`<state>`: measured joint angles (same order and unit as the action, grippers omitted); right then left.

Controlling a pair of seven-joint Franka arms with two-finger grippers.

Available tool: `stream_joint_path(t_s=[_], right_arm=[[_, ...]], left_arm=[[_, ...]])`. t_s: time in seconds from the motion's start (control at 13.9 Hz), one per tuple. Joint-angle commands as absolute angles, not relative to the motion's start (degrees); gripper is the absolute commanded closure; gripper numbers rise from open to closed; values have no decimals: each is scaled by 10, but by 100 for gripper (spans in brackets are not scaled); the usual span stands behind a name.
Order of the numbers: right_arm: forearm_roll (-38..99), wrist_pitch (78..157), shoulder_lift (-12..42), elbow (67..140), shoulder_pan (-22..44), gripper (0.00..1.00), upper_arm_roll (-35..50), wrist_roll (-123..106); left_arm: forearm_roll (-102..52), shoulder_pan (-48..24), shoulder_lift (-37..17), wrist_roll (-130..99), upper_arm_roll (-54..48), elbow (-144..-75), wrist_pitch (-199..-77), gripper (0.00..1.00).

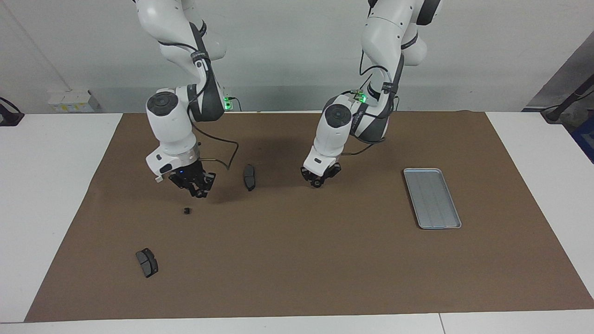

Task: Pick bearing gear from pile to tray
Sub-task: 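Grasp the white-centred black bearing with the right gripper, then lower the first bearing onto the metal tray and open the left gripper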

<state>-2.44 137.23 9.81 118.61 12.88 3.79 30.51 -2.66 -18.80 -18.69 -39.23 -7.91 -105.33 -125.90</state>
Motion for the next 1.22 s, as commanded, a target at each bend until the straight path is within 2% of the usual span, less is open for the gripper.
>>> stream_joint_path(t_s=[0.0, 0.29, 0.65, 0.72, 0.79, 0.86, 1.08, 1.15], right_arm=[[-18, 1383, 135, 1145, 188, 90, 37, 392], [-19, 1384, 170, 1105, 263, 89, 37, 494], [-48, 1379, 255, 1030, 334, 86, 35, 587], [-54, 1378, 262, 1016, 342, 86, 36, 600], [-54, 1379, 268, 1011, 353, 83, 36, 607], [-54, 1383, 273, 1011, 364, 82, 36, 609], [-62, 1382, 280, 1016, 377, 79, 35, 610], [-68, 1382, 279, 1018, 377, 68, 36, 609]], left_arm=[[-17, -94, -165, -340, -84, -1052, -1234, 98], [-17, 28, -159, -162, -84, -1071, -1234, 97], [-17, 68, -142, -75, -83, -1114, -1240, 90], [-17, 69, -141, -72, -83, -1119, -1241, 84], [-18, 69, -140, -72, -83, -1121, -1242, 73], [-17, 69, -140, -73, -83, -1121, -1243, 55], [-17, 68, -141, -74, -83, -1118, -1245, 32], [-17, 65, -141, -74, -83, -1117, -1248, 29]])
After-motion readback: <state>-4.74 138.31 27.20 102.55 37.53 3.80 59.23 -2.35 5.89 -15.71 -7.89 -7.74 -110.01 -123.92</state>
